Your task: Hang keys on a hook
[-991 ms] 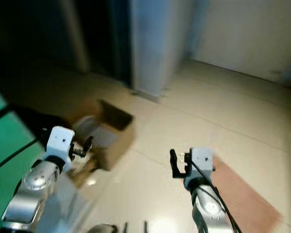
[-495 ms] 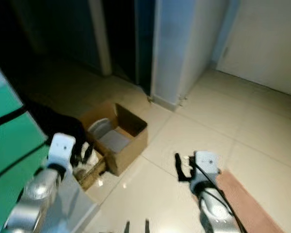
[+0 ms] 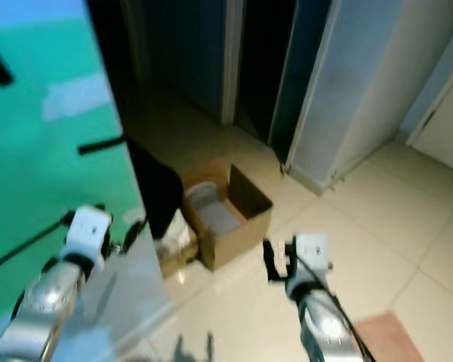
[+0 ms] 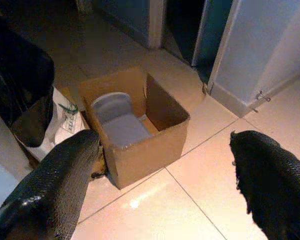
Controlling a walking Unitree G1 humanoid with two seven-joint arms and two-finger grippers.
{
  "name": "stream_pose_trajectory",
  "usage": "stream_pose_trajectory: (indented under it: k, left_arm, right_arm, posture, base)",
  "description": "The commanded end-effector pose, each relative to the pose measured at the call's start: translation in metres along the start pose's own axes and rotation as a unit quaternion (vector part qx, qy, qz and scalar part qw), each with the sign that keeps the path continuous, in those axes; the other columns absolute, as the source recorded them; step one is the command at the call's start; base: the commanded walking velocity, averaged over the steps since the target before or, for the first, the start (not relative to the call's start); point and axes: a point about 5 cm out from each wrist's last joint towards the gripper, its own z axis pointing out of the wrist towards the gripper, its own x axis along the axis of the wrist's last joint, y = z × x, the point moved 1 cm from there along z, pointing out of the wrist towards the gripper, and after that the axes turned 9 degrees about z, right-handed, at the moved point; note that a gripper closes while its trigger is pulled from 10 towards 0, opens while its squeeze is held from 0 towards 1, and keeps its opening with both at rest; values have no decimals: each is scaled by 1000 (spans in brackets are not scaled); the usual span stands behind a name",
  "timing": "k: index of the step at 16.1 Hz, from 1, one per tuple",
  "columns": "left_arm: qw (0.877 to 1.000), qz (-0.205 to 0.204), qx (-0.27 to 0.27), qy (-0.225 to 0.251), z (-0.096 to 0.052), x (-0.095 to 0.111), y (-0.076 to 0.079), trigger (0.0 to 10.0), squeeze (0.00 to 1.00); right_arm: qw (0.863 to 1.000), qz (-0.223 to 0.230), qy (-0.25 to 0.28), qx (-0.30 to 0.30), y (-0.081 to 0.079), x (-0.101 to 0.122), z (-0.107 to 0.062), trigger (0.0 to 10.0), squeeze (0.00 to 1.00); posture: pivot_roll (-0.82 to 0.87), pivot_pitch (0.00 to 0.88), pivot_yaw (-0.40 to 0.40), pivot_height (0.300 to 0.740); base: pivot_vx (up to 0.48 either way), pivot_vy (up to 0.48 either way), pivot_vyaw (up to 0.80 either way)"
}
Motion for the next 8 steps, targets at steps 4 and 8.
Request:
stream_pose_trajectory:
  k: [4, 8]
  left_arm:
    - [1000, 2, -8, 5, 3, 2, 2, 10000, 0]
    - [1000, 2, -9, 6, 4, 2, 2, 10000, 0]
  right_arm:
    - [1000, 1, 11, -17, 4, 3, -1, 10000, 1000]
    - [1000, 0, 13, -23, 5, 3, -1, 10000, 1000]
  posture:
    - [-96, 0, -21, 740]
    - [-97, 0, -18, 740]
  base:
    - [0, 0, 0]
    - [-212, 0, 0]
